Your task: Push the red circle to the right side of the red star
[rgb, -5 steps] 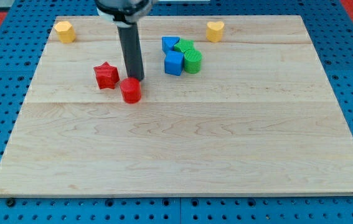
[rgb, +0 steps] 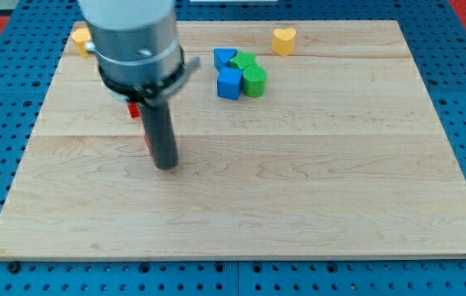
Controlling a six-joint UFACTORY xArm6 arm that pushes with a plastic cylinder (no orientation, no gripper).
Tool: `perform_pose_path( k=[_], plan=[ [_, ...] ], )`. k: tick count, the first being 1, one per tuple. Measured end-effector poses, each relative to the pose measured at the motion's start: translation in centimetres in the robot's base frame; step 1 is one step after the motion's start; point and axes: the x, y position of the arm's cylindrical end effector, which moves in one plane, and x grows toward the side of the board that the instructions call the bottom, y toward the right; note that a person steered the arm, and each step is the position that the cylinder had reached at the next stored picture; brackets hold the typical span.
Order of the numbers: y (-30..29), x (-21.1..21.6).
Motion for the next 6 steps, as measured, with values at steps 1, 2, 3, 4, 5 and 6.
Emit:
perform_pose_path(
  k=[1,2,3,4,5,6],
  plan=[
    [-1.4,-5.3],
    [-3.4,-10.5],
    [-6.0,-15.4],
    [-7.5,-18.3],
    [-7.7,-19.3],
    [-8.5,-18.0]
  ],
)
